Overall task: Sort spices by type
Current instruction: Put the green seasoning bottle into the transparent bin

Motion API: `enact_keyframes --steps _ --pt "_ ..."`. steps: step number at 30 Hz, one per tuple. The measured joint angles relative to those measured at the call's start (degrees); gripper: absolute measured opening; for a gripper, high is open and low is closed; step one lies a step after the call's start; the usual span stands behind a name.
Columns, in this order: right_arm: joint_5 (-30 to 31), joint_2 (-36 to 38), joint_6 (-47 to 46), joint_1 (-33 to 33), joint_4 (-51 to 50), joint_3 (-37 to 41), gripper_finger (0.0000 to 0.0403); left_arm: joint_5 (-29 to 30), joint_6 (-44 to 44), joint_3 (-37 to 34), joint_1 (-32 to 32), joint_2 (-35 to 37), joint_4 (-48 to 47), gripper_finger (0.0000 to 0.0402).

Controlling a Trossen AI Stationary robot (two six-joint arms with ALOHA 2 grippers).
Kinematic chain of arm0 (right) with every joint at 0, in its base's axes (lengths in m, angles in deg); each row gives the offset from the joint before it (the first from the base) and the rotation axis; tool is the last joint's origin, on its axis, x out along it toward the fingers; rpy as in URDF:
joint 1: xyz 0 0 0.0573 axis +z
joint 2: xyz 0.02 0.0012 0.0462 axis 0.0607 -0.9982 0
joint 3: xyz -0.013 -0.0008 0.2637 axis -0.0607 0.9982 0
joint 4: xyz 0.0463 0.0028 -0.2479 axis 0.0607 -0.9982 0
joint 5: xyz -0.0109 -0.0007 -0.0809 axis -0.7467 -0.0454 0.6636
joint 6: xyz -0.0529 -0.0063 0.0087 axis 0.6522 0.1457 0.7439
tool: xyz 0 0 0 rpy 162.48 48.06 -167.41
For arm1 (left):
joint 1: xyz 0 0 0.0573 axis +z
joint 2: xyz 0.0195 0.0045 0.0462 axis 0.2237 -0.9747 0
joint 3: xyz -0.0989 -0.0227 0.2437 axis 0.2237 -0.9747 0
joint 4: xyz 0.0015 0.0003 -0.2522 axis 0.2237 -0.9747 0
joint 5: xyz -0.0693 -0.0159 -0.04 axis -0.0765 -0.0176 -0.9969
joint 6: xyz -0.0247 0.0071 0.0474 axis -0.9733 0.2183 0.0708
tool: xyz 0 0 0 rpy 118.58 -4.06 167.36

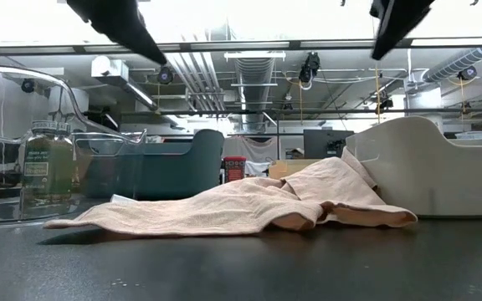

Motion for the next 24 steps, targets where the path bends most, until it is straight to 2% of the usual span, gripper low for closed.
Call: enact_keyframes --steps 5,13,24 --pt "-11.88 -0.14 -4.43 0.30 -0.68 -0.38 0.0221 5.78 -0.13 0.00 -5.58 -0.97 4.37 0.0264" --pt "-22.20 -0.11 -21.78 2.96 -5.46 -0.38 0.0221 7.15 -0.35 0.00 -7.62 -1.74 5.13 0.0264" --pt "-27.74 0.86 -39.39 8.11 -7.11 -0.38 0.0221 7.25 -0.35 0.00 -7.62 -1.97 5.24 0.0264"
